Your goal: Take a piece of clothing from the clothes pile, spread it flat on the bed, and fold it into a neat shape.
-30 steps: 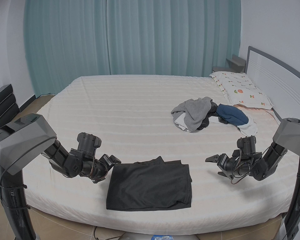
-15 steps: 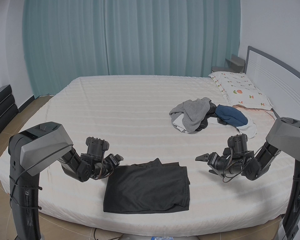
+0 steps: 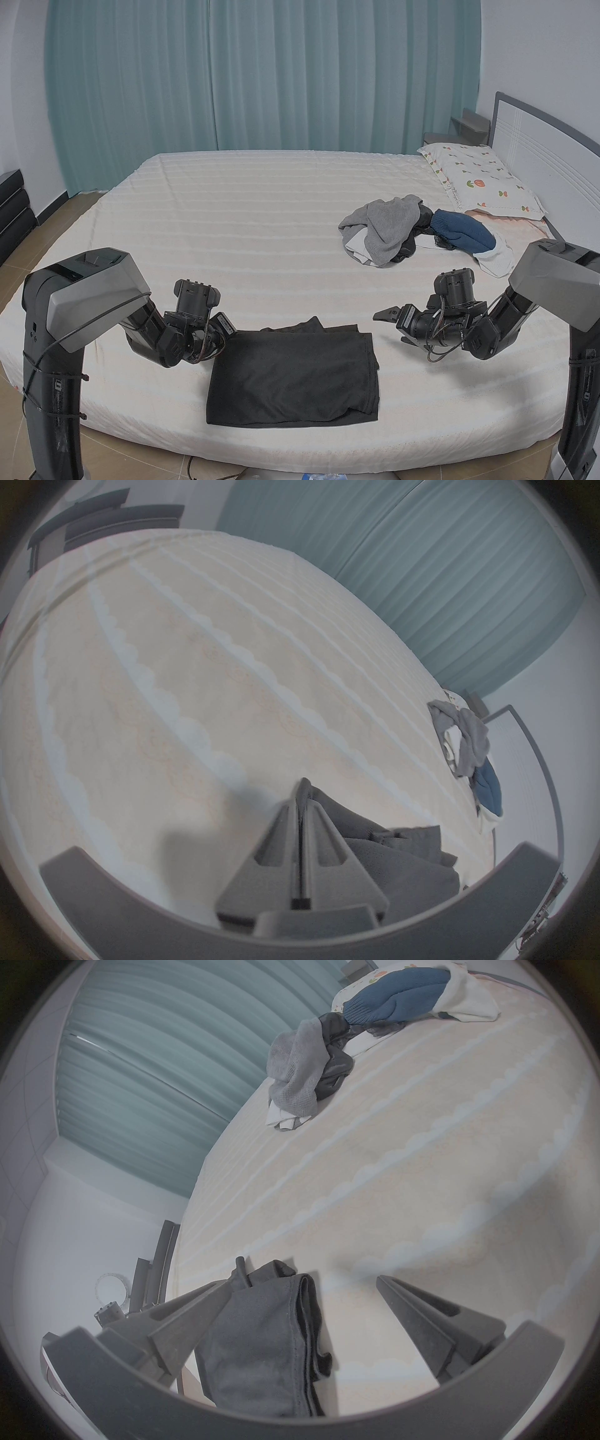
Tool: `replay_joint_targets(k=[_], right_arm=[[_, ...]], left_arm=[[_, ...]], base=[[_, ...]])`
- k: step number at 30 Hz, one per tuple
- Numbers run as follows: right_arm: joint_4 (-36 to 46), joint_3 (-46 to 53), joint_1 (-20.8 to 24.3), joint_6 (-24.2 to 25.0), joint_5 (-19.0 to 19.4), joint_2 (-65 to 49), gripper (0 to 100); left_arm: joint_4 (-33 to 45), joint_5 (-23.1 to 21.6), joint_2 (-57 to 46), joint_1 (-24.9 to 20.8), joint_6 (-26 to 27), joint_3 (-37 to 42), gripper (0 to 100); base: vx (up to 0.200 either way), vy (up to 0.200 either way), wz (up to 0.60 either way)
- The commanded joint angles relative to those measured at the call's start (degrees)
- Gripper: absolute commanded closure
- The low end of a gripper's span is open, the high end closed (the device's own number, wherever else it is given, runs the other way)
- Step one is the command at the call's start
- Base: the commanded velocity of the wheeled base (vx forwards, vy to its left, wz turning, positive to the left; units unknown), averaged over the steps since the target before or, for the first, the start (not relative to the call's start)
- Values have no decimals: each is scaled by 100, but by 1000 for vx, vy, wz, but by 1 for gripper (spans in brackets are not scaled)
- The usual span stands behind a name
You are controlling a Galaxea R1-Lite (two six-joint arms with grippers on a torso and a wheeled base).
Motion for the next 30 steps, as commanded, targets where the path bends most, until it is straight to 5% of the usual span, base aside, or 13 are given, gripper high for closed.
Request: replay_joint_targets(k=[1, 14, 15, 30], right_arm=[[15, -288, 121, -114, -30, 360, 0], [402, -938, 429, -219, -258, 659, 0], [410, -947, 429, -228, -258, 668, 100], [472, -1000, 306, -413, -329, 396, 100]], left_arm=[[-2, 66, -9, 18, -7, 29, 100], [-2, 74, -1, 18, -165, 29, 100], [-2, 74, -1, 18, -165, 29, 100], [-2, 74, 8, 18, -165, 29, 100]], base=[[0, 0, 0], [0, 0, 0], [0, 0, 0], [0, 0, 0]])
